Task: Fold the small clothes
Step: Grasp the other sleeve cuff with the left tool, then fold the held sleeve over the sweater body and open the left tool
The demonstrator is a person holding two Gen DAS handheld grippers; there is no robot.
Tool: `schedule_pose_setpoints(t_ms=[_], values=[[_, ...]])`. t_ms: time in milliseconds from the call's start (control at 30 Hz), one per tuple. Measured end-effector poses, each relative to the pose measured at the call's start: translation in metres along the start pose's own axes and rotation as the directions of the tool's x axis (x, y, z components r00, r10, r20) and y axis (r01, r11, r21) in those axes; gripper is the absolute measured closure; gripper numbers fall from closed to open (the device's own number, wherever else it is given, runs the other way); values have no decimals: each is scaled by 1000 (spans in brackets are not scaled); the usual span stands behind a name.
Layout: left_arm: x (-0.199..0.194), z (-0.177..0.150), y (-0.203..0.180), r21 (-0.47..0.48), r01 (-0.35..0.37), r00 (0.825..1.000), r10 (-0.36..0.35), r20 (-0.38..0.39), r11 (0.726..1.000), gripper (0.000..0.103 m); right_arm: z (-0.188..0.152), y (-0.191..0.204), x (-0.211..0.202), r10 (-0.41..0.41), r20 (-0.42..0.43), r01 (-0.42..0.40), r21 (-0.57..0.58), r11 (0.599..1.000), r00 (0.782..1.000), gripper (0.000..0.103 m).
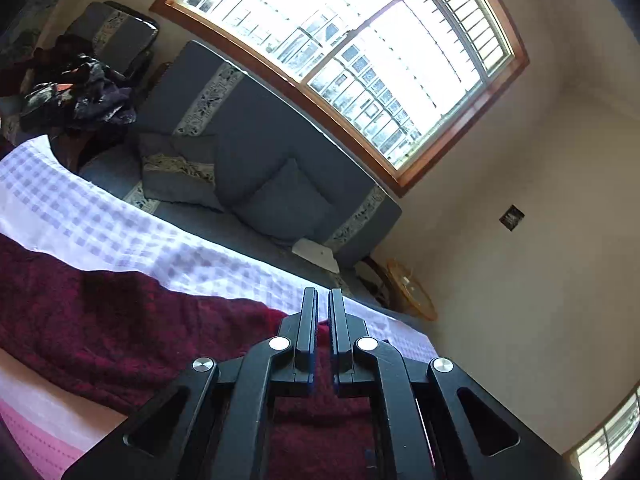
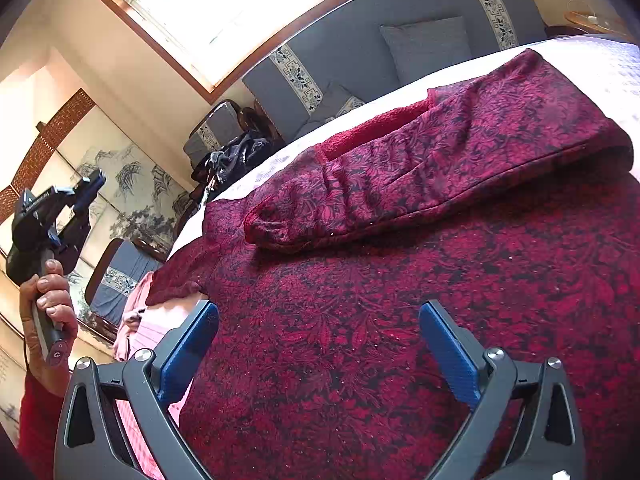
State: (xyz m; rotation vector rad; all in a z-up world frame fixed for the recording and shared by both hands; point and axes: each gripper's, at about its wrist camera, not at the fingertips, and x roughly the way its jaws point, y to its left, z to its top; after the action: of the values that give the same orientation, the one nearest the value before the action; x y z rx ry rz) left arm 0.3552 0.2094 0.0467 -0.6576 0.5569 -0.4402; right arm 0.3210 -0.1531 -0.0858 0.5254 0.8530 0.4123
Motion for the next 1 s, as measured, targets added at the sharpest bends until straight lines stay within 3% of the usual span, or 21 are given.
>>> schedule_pose_setpoints(t_ms=[100,167,267,367,400,467,500,533,600,700,733,800,867,900,1000], values=[[62,-31,-48,43,60,994,-55,-97,997,98,0,-4,-21,-19,26,19,-33,999,999,3],[89,-60,-66,13,129,981,-126,-147,992,98,0,-10,-36,-33,49,35,-34,999,998,3],[88,-90,-75,-2,167,981,-166,-99,986,98,2,-24,-55,-32,56,34,-30,999,998,3],[53,-82,-35,-133,165,985,-171,-37,977,92,4,-34,-65,-34,47,36,-47,998,998,3],[36,-76,-13,-202,158,987,-161,-1,967,83,3,-37,-68,-39,50,42,-54,998,998,3],[-6,-66,36,-309,93,994,-70,84,947,65,2,-41,-70,-39,51,42,-60,997,998,3],[-26,-60,59,-346,40,996,-10,90,938,57,1,-43,-70,-32,47,34,-57,998,998,3],[-46,-54,81,-383,-8,995,45,88,924,55,-1,-45,-69,-26,45,29,-52,998,999,3],[-83,-44,124,-440,-89,984,147,99,893,54,-4,-47,-67,-16,43,18,-43,999,999,3],[-125,-33,180,-508,-248,951,308,35,825,50,-9,-49,-61,-16,30,17,-29,999,999,3],[-134,-31,197,-538,-271,946,325,6,798,50,-10,-50,-58,-13,22,13,-19,1000,1000,3],[-148,-37,236,-621,-319,929,365,-56,716,50,-14,-52,-53,-10,8,10,-1,1000,1000,3],[-155,-48,270,-705,-303,931,356,-76,641,50,-15,-51,-49,-20,-4,20,-1,1000,1000,3],[-158,-52,283,-733,-299,933,349,-89,612,50,-15,-49,-48,-23,-5,23,-6,1000,1000,3],[-156,-58,311,-768,-317,929,344,-135,557,50,-16,-44,-47,-39,-3,39,-26,999,999,3]])
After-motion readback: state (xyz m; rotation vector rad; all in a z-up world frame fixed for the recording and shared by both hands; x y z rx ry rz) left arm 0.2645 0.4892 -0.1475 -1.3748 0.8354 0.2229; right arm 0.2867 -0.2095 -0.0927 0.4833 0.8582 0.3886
